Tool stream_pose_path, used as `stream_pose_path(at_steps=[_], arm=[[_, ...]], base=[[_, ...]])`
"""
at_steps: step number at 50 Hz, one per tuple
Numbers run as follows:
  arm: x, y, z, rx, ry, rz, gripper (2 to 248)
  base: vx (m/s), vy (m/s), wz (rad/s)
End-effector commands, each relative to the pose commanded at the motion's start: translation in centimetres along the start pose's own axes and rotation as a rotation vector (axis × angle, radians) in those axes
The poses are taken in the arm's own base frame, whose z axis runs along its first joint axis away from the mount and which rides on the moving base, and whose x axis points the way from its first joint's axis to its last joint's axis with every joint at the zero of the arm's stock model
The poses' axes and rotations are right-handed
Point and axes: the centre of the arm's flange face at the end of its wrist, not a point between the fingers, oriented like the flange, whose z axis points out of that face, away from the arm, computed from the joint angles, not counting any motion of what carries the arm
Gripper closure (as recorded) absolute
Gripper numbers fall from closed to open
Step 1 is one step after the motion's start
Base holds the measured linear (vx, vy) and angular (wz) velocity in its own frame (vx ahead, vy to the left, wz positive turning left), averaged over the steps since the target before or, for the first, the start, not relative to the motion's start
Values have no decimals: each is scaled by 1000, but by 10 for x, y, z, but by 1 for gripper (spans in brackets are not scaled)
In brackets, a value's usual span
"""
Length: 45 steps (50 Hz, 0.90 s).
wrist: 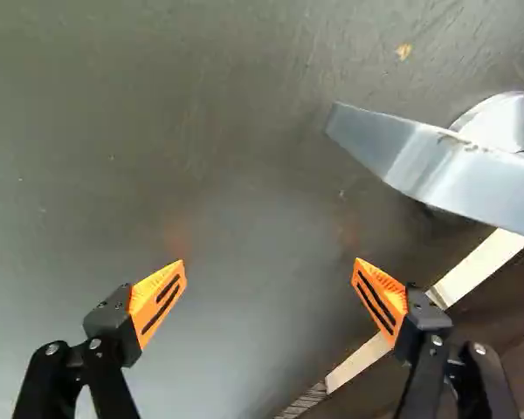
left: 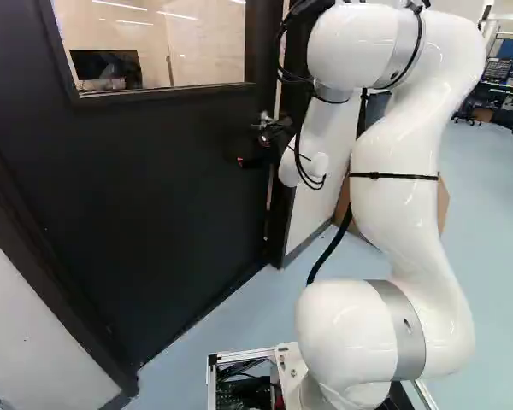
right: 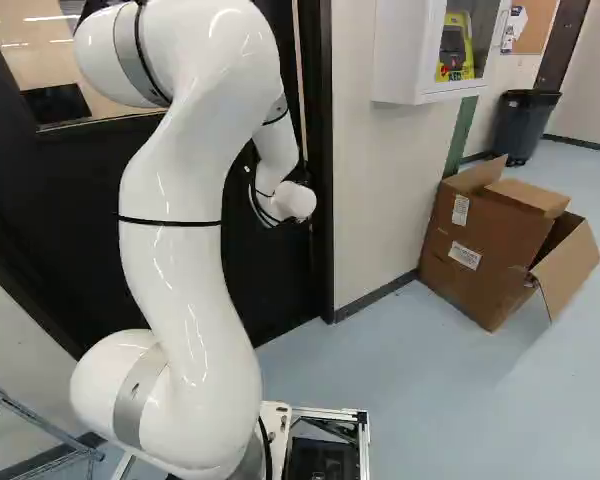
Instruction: Open the door and move inside
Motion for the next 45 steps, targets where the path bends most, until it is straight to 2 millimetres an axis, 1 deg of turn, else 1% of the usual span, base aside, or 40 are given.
stream_pose_path(at_steps=[26, 45], arm=[[0, 8, 38, 17, 30, -24, 3], [2, 10, 69, 47, 61, -53, 3]], base=[[0, 0, 0], [0, 0, 0]])
